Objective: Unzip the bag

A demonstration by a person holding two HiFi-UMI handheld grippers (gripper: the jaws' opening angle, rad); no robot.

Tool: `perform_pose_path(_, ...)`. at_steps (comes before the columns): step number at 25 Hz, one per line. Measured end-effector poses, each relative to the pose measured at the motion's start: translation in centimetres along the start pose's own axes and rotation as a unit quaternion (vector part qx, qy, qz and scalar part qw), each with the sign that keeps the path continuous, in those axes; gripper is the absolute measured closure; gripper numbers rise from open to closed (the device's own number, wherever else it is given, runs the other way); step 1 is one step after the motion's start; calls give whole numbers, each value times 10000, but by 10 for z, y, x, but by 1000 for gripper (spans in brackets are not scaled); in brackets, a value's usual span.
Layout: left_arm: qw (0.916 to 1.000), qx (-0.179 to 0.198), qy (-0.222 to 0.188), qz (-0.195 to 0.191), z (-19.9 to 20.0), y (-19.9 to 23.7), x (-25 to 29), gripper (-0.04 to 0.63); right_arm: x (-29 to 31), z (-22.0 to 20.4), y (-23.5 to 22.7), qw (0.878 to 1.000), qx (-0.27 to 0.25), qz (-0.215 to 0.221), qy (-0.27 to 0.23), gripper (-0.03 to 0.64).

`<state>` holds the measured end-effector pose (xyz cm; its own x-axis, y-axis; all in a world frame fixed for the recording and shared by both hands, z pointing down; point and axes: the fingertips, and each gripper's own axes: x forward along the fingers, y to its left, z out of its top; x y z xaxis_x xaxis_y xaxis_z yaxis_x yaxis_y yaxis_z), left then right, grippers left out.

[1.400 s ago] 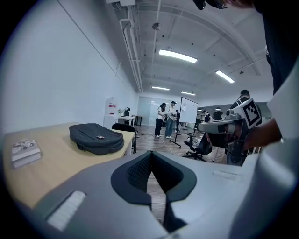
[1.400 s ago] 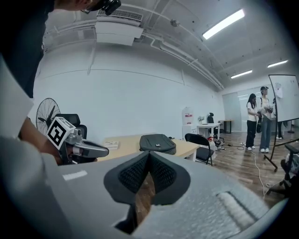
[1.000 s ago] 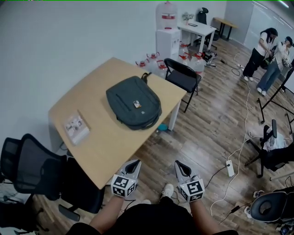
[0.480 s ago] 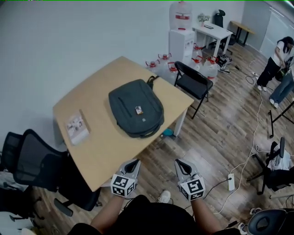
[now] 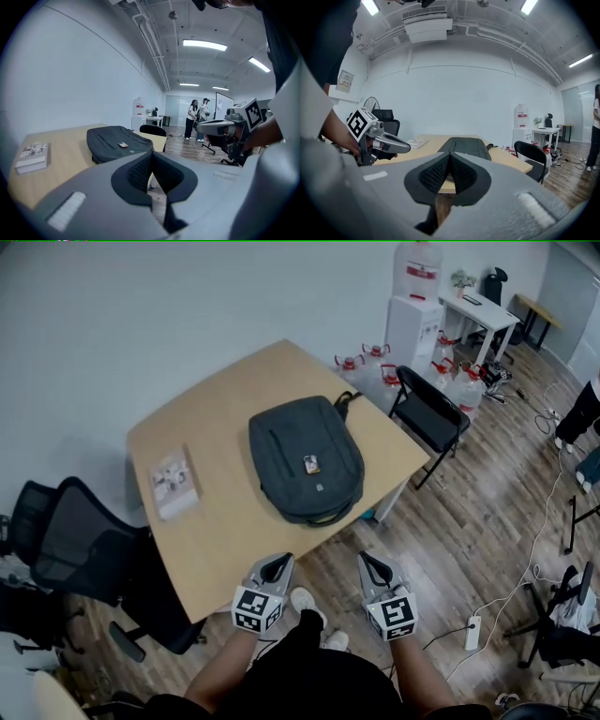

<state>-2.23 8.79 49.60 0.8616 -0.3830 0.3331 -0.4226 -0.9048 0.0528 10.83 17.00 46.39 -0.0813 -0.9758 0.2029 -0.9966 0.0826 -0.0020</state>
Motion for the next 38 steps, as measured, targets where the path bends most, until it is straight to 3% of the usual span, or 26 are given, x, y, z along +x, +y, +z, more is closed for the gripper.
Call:
perform_pose_path(9,9986,-336,-149,389,12,75,26,575,81,22,-9,9994,-83,332,70,614)
perform_pose_path(22,9969,-521,331,488,-27,153,51,577,178,8,11,9934,-349,878,650,614)
perform_pose_path(29,9961,-474,608,432,-53,171,77,577,204,-5,10,9911,-385,935,862,614)
perform_pose_path(33,9964,-419,550,489,-59,175,86,575,210,-13,4,9888,-402,1009,1025,614)
perform_pose_path(38,9942,-18,773,745,-64,182,98,575,223,-25,0,9847,-430,1219,1171,614)
